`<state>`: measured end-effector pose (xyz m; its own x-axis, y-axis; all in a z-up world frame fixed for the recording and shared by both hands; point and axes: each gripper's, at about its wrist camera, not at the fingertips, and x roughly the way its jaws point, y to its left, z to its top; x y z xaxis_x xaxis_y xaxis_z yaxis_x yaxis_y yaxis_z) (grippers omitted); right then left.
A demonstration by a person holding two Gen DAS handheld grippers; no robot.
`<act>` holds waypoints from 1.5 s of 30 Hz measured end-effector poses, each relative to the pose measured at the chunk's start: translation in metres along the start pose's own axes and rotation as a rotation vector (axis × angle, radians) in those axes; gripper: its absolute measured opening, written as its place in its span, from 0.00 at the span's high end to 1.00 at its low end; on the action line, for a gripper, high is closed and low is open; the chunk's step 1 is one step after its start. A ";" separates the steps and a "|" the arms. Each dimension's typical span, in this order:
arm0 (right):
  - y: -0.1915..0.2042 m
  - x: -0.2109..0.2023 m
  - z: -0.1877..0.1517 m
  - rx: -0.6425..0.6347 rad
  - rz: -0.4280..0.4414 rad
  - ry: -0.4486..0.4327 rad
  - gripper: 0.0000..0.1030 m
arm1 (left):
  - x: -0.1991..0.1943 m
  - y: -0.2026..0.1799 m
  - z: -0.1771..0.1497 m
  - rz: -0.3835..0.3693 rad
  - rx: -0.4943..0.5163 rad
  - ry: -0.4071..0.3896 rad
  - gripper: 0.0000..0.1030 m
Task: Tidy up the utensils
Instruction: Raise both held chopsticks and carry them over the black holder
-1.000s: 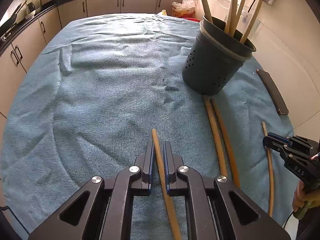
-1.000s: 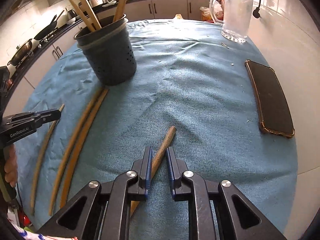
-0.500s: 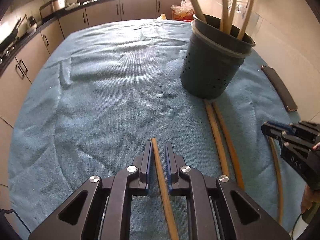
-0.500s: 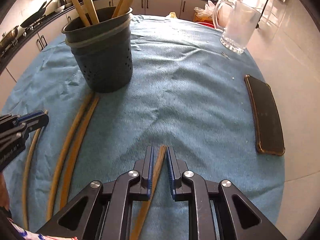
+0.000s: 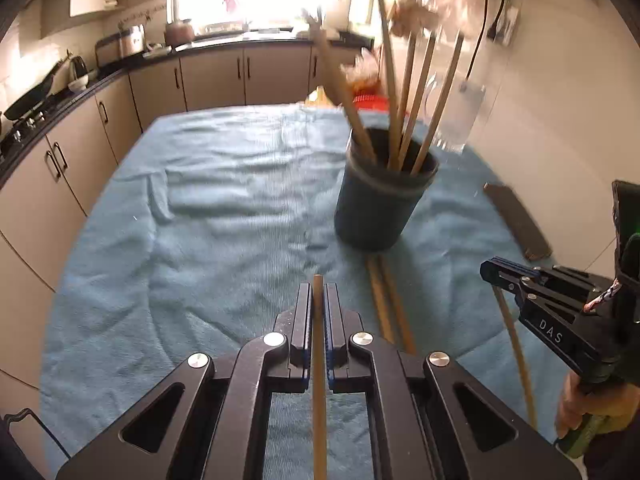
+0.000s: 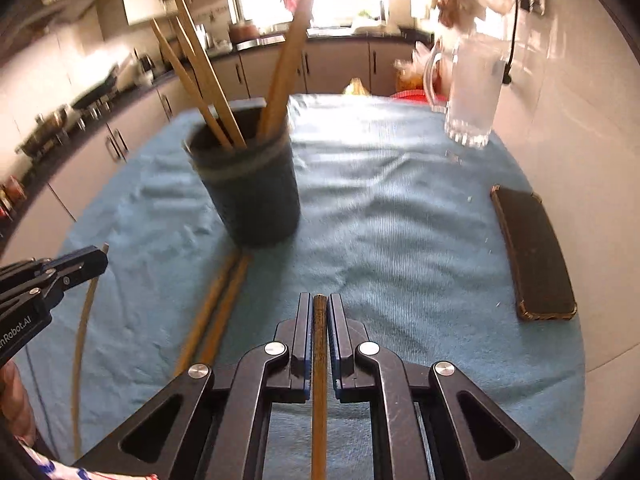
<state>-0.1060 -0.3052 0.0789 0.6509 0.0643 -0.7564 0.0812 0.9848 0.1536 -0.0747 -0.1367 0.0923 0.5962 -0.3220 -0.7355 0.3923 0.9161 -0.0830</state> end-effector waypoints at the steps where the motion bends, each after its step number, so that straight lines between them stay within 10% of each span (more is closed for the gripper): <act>1: -0.001 -0.006 0.002 0.005 0.010 -0.020 0.93 | -0.006 0.000 0.000 -0.001 -0.003 -0.012 0.95; 23: 0.017 -0.140 -0.006 0.022 0.092 -0.339 0.93 | -0.114 -0.020 -0.005 -0.002 -0.029 -0.217 0.95; 45: 0.034 -0.184 0.002 -0.016 0.112 -0.457 0.93 | -0.156 -0.034 0.007 0.005 0.007 -0.316 0.95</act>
<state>-0.2210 -0.2839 0.2245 0.9208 0.0962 -0.3781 -0.0177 0.9785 0.2057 -0.1757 -0.1194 0.2143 0.7859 -0.3770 -0.4901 0.3930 0.9165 -0.0749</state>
